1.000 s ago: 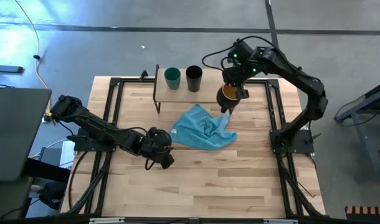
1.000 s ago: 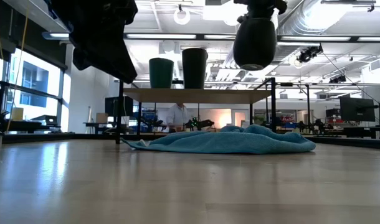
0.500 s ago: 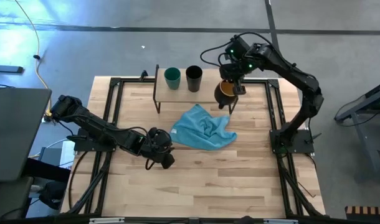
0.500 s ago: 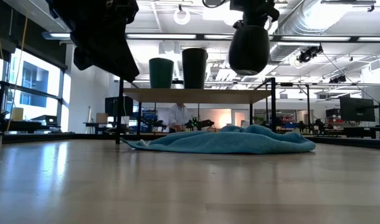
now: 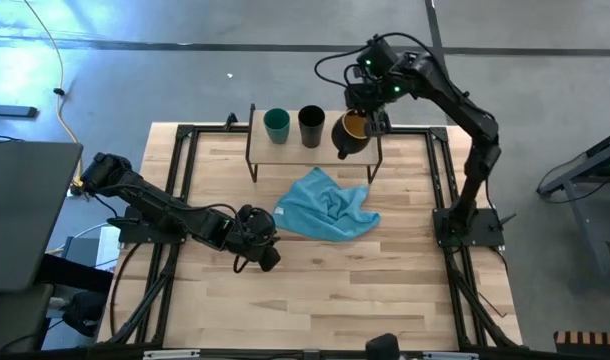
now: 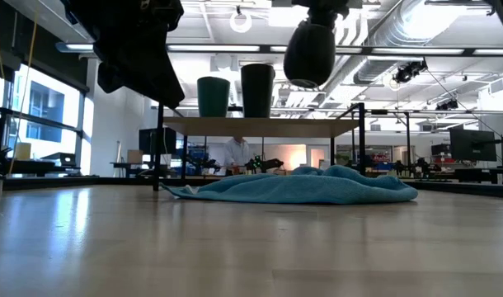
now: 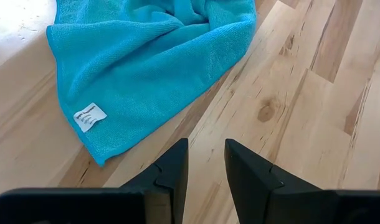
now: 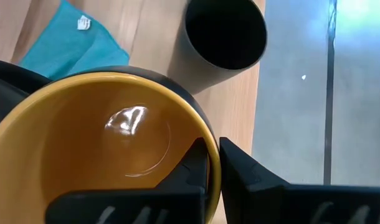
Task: Stack small to large cups/mugs on shelf
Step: Put the black mug on the shelf
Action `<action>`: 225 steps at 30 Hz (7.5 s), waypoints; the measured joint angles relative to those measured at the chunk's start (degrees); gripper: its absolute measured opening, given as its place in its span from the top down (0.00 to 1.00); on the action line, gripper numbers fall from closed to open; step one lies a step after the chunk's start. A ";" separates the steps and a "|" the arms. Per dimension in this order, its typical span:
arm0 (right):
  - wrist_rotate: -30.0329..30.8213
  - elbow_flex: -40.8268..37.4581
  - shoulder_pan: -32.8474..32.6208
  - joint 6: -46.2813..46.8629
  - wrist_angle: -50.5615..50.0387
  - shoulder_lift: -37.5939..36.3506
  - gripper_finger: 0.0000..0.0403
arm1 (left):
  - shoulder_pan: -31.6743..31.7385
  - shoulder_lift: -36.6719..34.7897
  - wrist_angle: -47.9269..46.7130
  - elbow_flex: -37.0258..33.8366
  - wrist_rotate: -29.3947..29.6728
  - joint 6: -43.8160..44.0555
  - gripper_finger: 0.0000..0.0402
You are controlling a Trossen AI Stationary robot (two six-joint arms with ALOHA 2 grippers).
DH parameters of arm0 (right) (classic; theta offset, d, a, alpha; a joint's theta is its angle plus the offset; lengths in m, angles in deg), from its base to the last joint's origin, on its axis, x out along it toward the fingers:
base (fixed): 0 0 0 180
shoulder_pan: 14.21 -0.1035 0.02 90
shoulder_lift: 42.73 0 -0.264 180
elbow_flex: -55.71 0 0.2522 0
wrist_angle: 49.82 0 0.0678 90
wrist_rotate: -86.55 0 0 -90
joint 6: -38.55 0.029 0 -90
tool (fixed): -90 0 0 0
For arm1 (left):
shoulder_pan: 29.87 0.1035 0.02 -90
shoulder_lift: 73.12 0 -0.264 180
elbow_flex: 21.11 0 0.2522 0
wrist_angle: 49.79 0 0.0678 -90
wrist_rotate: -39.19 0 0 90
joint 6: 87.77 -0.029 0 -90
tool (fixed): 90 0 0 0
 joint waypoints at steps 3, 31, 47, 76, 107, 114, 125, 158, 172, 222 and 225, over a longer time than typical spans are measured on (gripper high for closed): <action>-0.02 1.82 0.12 -0.63 -0.68 1.65 1.00 | 0.00 0.00 -0.02 0.00 0.00 -0.05 0.77; 0.16 1.93 6.05 -10.55 0.23 6.61 1.00 | 0.00 0.00 -0.04 0.00 0.02 -1.03 0.77; -0.45 1.93 7.17 -20.16 1.80 8.57 1.00 | 0.02 0.00 0.06 0.00 0.02 -1.03 0.77; -2.73 1.91 7.10 -24.56 0.24 11.72 1.00 | 0.04 0.00 0.37 0.00 0.02 -0.62 0.77; -4.04 1.87 6.48 -24.54 -1.35 11.87 1.00 | 0.00 0.00 0.52 0.00 0.04 -0.55 0.77; -4.17 1.87 6.48 -24.43 -1.28 11.89 1.00 | 0.00 0.00 0.52 0.00 0.03 -0.55 0.77; -4.22 2.08 6.12 -23.99 -0.93 13.49 1.00 | 0.00 0.00 0.51 0.00 0.02 -0.55 0.77; -3.98 1.99 5.93 -24.01 -0.40 13.99 1.00 | 0.00 0.00 0.44 0.00 -0.40 0.01 0.77; -3.59 1.93 5.93 -23.99 -0.03 14.01 0.99 | 0.00 0.00 0.46 0.01 -0.40 0.48 0.77; 4.30 1.89 3.23 -32.20 3.63 14.14 0.90 | 0.00 0.00 0.47 0.02 -0.44 0.48 0.77; 4.77 1.93 2.93 -31.99 3.34 14.01 0.93 | 0.01 -0.01 0.46 0.01 -0.45 0.48 0.77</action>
